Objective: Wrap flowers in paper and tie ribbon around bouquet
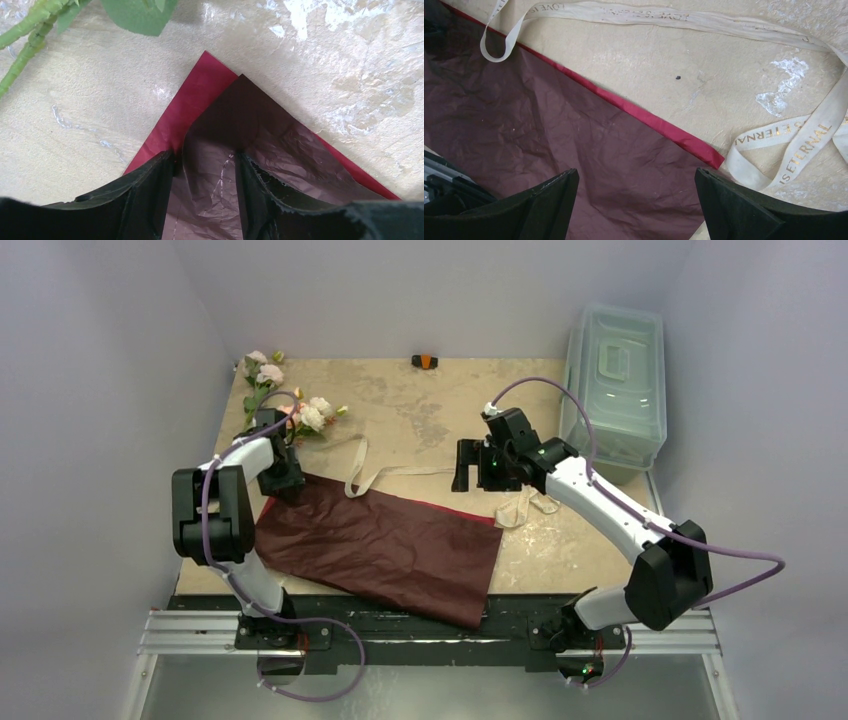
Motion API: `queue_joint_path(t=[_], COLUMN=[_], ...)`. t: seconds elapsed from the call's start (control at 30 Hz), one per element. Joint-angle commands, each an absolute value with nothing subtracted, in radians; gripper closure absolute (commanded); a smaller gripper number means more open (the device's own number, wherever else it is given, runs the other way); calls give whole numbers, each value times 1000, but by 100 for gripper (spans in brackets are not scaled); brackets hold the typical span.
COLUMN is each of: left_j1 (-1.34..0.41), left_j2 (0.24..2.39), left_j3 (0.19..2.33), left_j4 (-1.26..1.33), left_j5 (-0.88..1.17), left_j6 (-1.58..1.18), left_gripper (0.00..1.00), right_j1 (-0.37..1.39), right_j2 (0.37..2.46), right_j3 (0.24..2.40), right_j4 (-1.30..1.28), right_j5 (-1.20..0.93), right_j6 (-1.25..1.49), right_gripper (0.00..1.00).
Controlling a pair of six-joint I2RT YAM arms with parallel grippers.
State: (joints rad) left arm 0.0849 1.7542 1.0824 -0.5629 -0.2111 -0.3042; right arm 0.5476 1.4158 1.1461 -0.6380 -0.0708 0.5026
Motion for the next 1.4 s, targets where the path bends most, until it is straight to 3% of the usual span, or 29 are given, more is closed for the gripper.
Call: queue_joint_path(t=[0.0, 0.1, 0.23, 0.87, 1.2, 1.37], left_j1=[92, 92, 92, 91, 91, 91], left_j2=[1712, 1704, 1691, 1225, 985, 1015], left_j3=[1039, 1018, 1007, 1277, 1406, 1549], left_j4=[-568, -556, -557, -876, -622, -498], left_j5=[-203, -189, -157, -234, 159, 431], left_j6=[-315, -310, -326, -460, -416, -362], left_gripper=[52, 66, 100, 100, 100, 100], right_j1=[549, 549, 548, 548, 549, 548], right_j2=[1418, 1415, 1406, 1284, 1110, 1018], right_j3=[1196, 1191, 1190, 1217, 1197, 1179], right_j4=[-652, -650, -649, -608, -372, -184], right_j5=[-74, -69, -69, -131, -214, -219], right_j6=[482, 482, 491, 476, 462, 490], right_gripper=[3, 3, 3, 3, 2, 2])
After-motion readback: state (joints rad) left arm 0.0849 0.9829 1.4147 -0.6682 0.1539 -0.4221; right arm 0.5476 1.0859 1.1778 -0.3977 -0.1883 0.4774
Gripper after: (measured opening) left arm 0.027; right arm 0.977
